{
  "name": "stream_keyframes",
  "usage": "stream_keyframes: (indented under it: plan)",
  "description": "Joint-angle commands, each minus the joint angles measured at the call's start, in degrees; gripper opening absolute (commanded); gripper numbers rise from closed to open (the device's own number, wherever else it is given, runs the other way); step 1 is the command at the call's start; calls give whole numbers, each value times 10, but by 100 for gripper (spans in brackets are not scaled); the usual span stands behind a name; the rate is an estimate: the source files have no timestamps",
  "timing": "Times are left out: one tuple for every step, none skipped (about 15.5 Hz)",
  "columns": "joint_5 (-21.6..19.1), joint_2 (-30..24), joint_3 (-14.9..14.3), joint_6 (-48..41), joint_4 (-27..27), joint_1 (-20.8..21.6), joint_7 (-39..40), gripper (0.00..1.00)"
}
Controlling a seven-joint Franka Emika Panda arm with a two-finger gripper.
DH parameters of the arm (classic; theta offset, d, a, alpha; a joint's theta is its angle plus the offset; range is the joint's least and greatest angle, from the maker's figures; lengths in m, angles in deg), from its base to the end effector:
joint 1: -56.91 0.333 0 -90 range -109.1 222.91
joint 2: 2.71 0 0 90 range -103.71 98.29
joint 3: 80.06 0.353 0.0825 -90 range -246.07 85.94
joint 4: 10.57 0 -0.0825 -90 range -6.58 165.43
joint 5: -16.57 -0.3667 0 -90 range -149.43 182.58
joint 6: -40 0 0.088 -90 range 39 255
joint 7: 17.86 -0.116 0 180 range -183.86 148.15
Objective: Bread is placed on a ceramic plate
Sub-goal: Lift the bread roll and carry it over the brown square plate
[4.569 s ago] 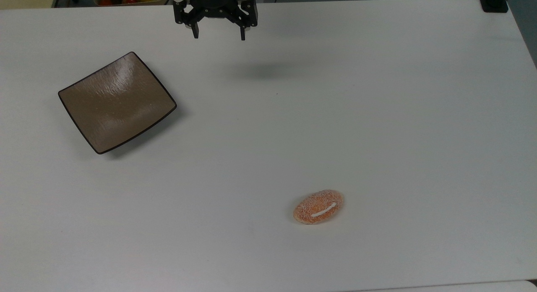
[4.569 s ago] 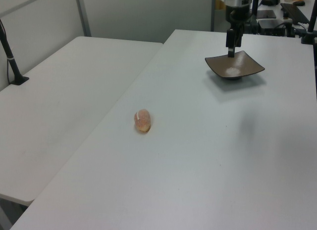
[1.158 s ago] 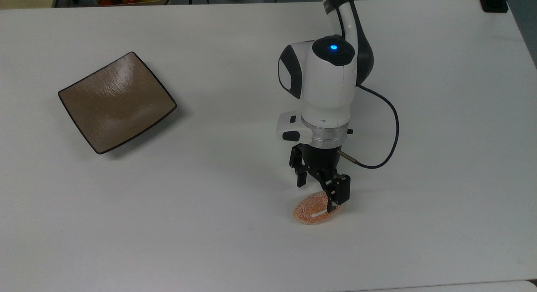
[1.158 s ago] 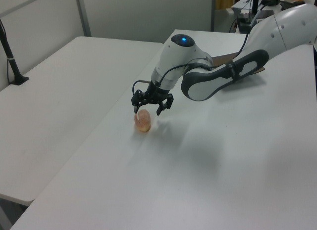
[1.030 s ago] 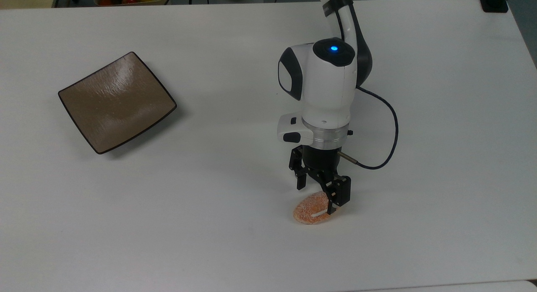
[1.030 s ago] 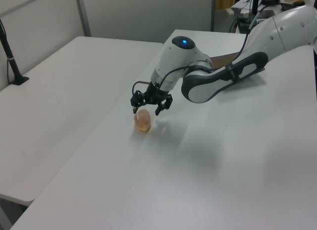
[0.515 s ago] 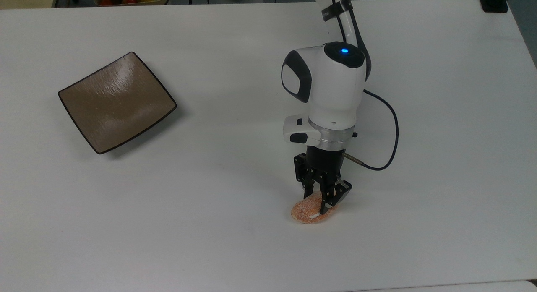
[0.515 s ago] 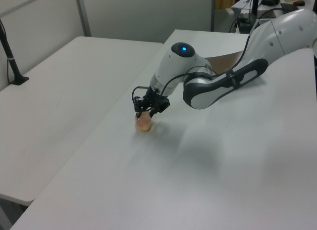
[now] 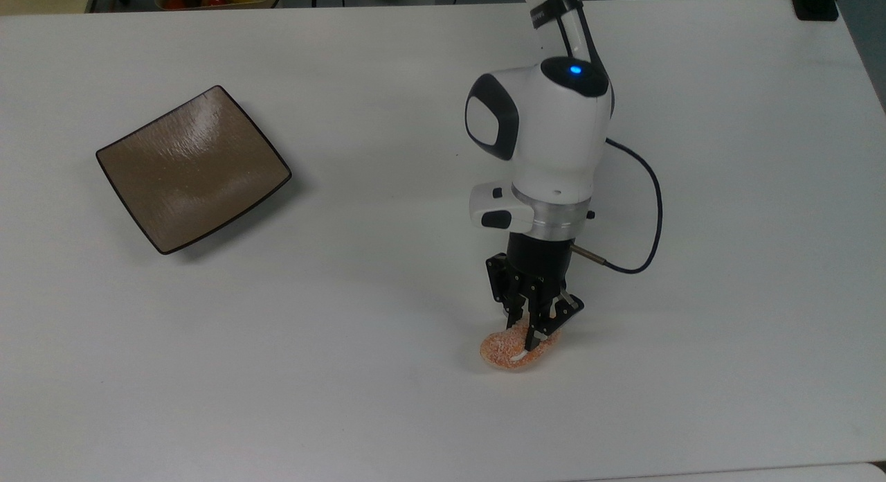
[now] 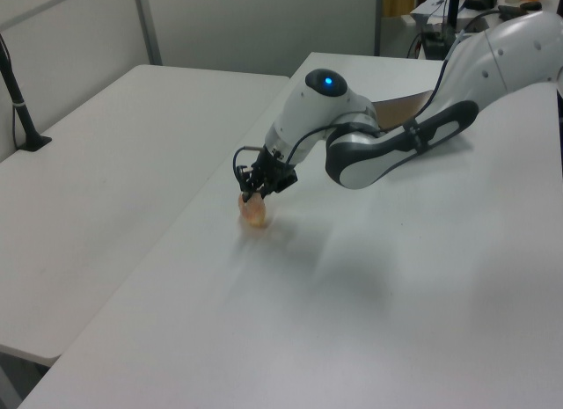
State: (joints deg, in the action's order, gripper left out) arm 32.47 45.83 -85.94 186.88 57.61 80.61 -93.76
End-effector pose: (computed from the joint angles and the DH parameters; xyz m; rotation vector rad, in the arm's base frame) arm 0.7679 0.2816 0.3591 -2.6306 1.0593 -0.8150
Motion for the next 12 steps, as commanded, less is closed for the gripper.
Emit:
stream_keyframes:
  plan:
    - [12, -113, 1, 6, 110, -11, 23, 30]
    - [10, -133, 1, 4, 129, -19, 39, 30]
    - [8, -154, 3, 2, 148, -26, 53, 30]
    - [6, -174, 3, 2, 167, -33, 69, 30]
    - [5, -192, 3, 2, 186, -41, 86, 30]
    - [3, -208, 4, 2, 202, -50, 103, 30]
    - [2, -228, 4, 1, 222, -58, 121, 31]
    - [1, -248, 5, 0, 246, -65, 134, 32]
    - [-1, -266, 5, -1, 264, -74, 143, 32]
    - [-2, -284, 5, -5, 280, -82, 152, 32]
    - [-2, -302, 5, -19, 293, -88, 166, 32]
    - [-2, -318, 5, -41, 305, -96, 186, 32]
